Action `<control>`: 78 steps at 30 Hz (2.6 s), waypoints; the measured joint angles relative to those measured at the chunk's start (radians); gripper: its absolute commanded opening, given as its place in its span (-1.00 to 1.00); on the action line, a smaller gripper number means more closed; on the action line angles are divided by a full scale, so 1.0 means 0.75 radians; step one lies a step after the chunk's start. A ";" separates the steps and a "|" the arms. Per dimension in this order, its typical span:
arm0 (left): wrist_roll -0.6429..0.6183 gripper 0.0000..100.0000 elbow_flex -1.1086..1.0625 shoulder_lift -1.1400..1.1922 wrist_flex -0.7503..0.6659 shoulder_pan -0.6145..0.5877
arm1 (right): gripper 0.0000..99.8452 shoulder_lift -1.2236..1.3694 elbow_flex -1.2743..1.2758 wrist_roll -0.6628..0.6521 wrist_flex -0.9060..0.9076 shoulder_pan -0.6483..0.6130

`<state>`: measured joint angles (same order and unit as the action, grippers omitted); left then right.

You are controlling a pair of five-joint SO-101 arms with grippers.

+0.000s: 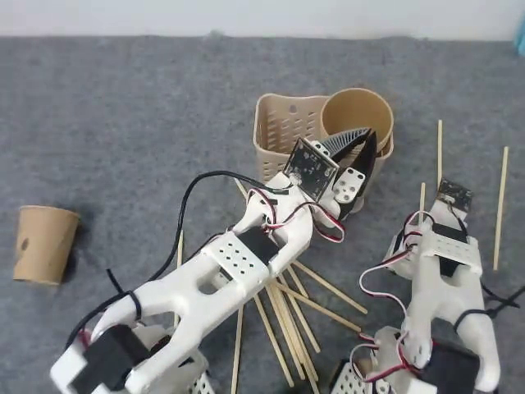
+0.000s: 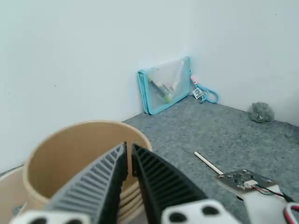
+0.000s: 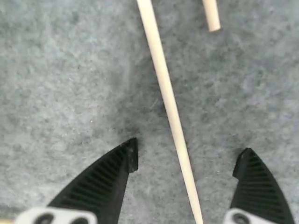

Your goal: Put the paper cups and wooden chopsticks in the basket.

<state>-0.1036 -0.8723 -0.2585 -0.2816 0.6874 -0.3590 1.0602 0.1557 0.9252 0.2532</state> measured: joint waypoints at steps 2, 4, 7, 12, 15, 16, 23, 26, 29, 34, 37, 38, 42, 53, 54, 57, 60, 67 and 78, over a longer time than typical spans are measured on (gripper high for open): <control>0.000 -0.97 -0.008 0.000 0.000 0.000 | -0.34 0.000 0.000 -0.008 0.000 0.000; 0.000 -0.97 -0.014 0.000 -0.002 0.000 | -0.34 0.000 0.000 -0.014 0.000 0.000; 0.000 -0.97 -0.014 0.000 -0.002 0.002 | -0.34 0.000 0.000 -0.016 0.000 0.000; -0.004 -0.97 -0.043 -0.139 0.061 0.006 | -0.34 0.000 0.000 -0.023 0.000 0.000; -0.004 -0.97 -0.020 -0.327 0.231 0.006 | -0.34 0.000 0.000 -0.023 0.000 0.000; -0.004 -0.97 -0.004 -0.403 0.303 0.006 | -0.34 0.000 0.000 -0.023 0.000 0.000; -0.004 -0.97 0.176 -0.937 0.804 -0.025 | -0.34 0.000 0.000 -0.023 0.000 0.000; -0.004 -0.97 0.243 -1.119 1.002 -0.137 | -0.34 0.000 0.000 -0.023 0.000 0.000; -0.006 -0.97 0.297 -1.240 1.199 -0.364 | -0.34 0.000 0.000 -0.025 0.000 0.000; -0.004 -0.97 0.344 -1.225 1.481 -0.880 | -0.34 0.000 0.006 -0.025 0.000 0.000; -0.004 -0.97 0.344 -1.101 1.543 -1.117 | -0.34 0.000 0.010 -0.025 0.000 0.000; -0.006 -0.97 0.344 -1.041 1.551 -1.172 | -0.34 0.000 0.023 -0.025 -0.004 0.000; -0.004 -0.97 0.374 -0.777 1.557 -1.346 | -0.34 -0.014 0.033 -0.025 -0.008 0.000; -0.006 -0.97 0.769 0.115 1.590 -1.692 | -0.34 -0.014 0.033 -0.025 -0.008 0.000; -0.006 -0.97 0.818 0.194 1.616 -1.714 | -0.34 -0.014 0.033 -0.025 -0.008 0.000; 0.053 -0.97 0.978 0.423 1.747 -1.757 | -0.34 -0.014 0.033 -0.025 -0.008 0.000; 0.180 -0.97 1.146 0.630 1.933 -1.780 | -0.34 -0.014 0.033 -0.025 -0.008 0.000; 0.401 -0.97 1.540 0.996 2.406 -1.860 | -0.34 -0.014 0.033 -0.025 -0.008 0.000; 0.757 -0.97 1.739 1.099 2.664 -2.107 | -0.34 -0.016 0.033 -0.025 -0.008 0.000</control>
<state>0.4641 0.4319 0.5654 1.7162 -0.8930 -0.3713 1.0848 0.1373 0.9191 0.2532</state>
